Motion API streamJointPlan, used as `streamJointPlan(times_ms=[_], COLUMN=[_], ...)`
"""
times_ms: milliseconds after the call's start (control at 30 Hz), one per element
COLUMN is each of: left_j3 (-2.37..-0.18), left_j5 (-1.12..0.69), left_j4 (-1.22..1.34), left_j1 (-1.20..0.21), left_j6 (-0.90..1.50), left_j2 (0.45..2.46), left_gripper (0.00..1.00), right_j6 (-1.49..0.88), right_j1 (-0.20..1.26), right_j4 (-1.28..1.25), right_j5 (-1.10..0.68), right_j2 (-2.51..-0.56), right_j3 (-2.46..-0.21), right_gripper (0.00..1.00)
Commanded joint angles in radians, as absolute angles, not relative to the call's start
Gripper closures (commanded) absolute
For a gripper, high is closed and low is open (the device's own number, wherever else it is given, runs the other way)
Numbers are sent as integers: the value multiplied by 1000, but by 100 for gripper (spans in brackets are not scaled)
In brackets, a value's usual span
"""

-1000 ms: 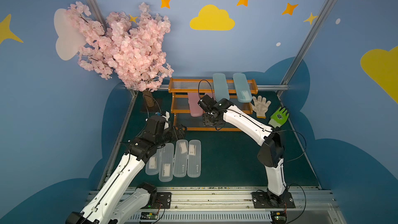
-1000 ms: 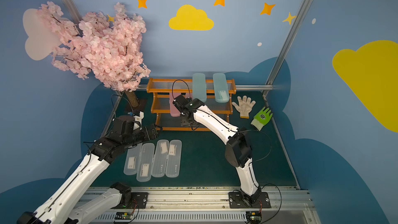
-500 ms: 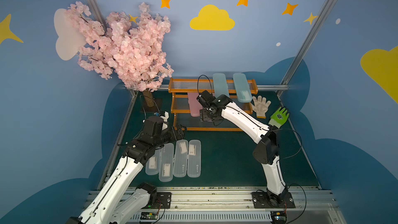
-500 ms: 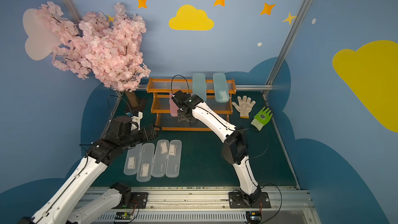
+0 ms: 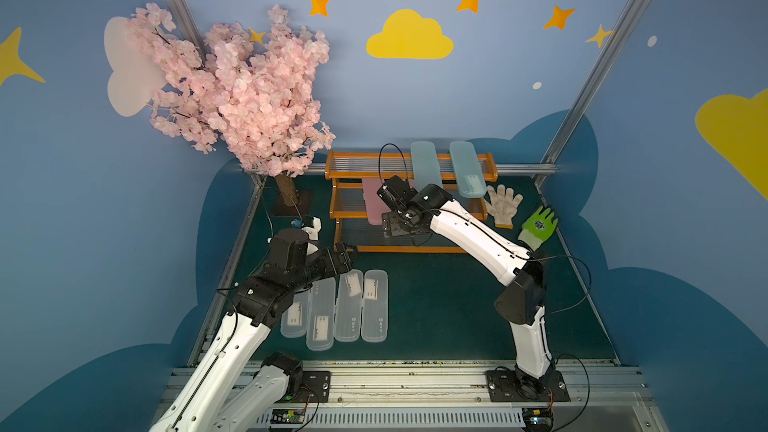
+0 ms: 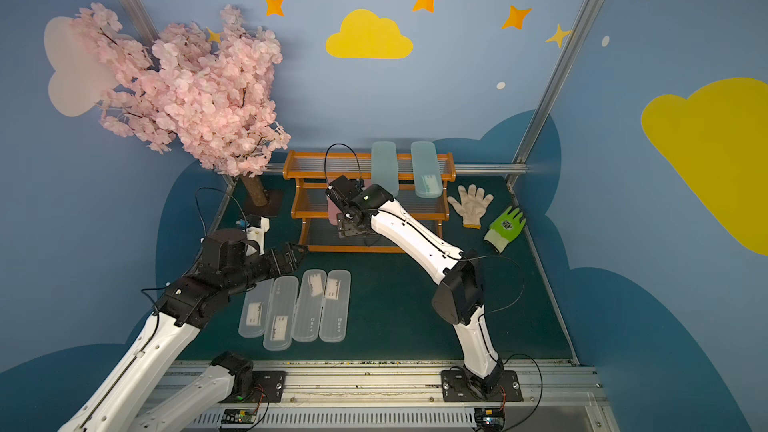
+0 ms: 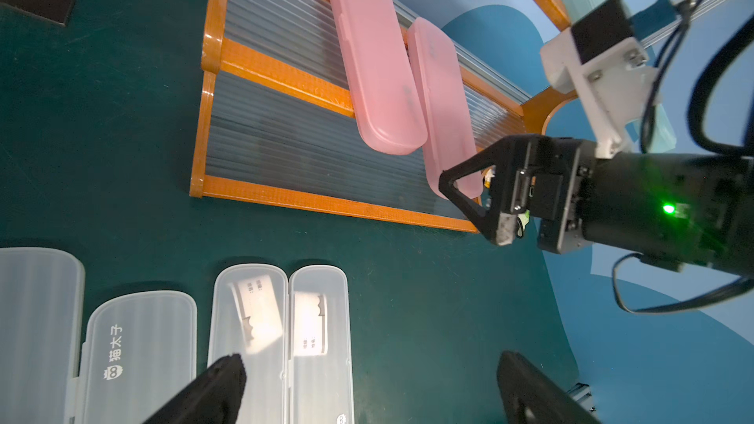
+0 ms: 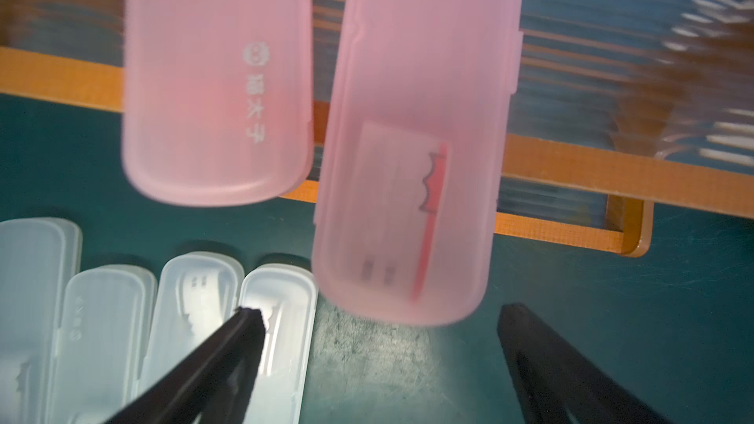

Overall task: Place the pencil cases on the shelf according to color
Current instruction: Place the pencil case on the shelf.

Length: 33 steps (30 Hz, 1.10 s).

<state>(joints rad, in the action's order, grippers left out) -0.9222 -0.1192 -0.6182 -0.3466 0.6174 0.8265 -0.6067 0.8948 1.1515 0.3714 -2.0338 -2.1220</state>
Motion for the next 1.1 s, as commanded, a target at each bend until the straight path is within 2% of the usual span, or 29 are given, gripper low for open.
streamJointPlan(times_ms=[0, 100, 167, 233, 300, 367, 567, 1067], left_j3=[-913, -911, -906, -899, -886, -875, -824, -729], left_j5=[-113, -107, -103, -97, -93, -88, -78, -76], left_j4=[-663, -682, -692, -699, -705, -714, -712, -689], left_j1=[-338, -335, -333, -333, -333, -333, -332, -331], left_j6=[611, 608, 609, 613, 615, 617, 624, 635], left_j2=[808, 792, 777, 761, 747, 734, 713, 715], left_gripper=[0, 0, 0, 0, 0, 0, 0, 0], right_j6=[-636, -686, -711, -713, -718, -723, -685, -610], right_j1=[915, 936, 946, 954, 957, 953, 905, 841], right_j4=[1200, 1212, 1210, 1196, 1180, 1176, 1132, 1056], right_j5=[395, 403, 388, 375, 377, 391, 412, 410], right_j2=[-1976, -1947, -1936, -1938, -1950, -1976, -2049, -2098], right_j3=[-2080, -2036, -2006, -1972, -1949, -1949, -1977, -2070], right_gripper=[8, 18, 32, 52, 65, 71, 76, 75])
